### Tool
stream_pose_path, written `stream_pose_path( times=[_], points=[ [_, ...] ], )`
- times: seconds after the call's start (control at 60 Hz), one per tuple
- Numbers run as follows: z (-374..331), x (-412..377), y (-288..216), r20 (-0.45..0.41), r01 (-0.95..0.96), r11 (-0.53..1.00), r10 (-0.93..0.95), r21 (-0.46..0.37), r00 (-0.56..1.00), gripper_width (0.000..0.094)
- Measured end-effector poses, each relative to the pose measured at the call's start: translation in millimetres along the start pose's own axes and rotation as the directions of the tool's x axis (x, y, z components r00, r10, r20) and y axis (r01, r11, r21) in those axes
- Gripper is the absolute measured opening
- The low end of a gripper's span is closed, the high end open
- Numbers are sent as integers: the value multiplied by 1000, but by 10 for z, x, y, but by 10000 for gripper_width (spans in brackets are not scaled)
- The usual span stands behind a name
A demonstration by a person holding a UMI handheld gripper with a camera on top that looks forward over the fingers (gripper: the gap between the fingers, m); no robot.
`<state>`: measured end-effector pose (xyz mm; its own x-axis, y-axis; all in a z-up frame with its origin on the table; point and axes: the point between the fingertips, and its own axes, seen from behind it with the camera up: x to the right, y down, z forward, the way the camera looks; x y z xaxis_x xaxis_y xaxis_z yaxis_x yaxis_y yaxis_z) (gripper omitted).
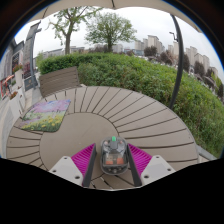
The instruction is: Arrange mouse
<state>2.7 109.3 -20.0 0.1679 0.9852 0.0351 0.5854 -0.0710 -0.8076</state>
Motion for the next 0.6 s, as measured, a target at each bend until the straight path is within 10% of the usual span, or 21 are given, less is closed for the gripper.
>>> stream_pose_path(
  times=[0.033,0.117,0.433,0.6],
  points=[
    [9,30,-10,-11,-1,1000,1,-1,1000,441],
    [1,43,-30,-27,15,1000,-16,-26,999,395],
    [-154,-1286,-1609,85,-35,993,25,117,996,394],
    [429,-2422,-1502,152,-18,999,10,47,988,393]
  ],
)
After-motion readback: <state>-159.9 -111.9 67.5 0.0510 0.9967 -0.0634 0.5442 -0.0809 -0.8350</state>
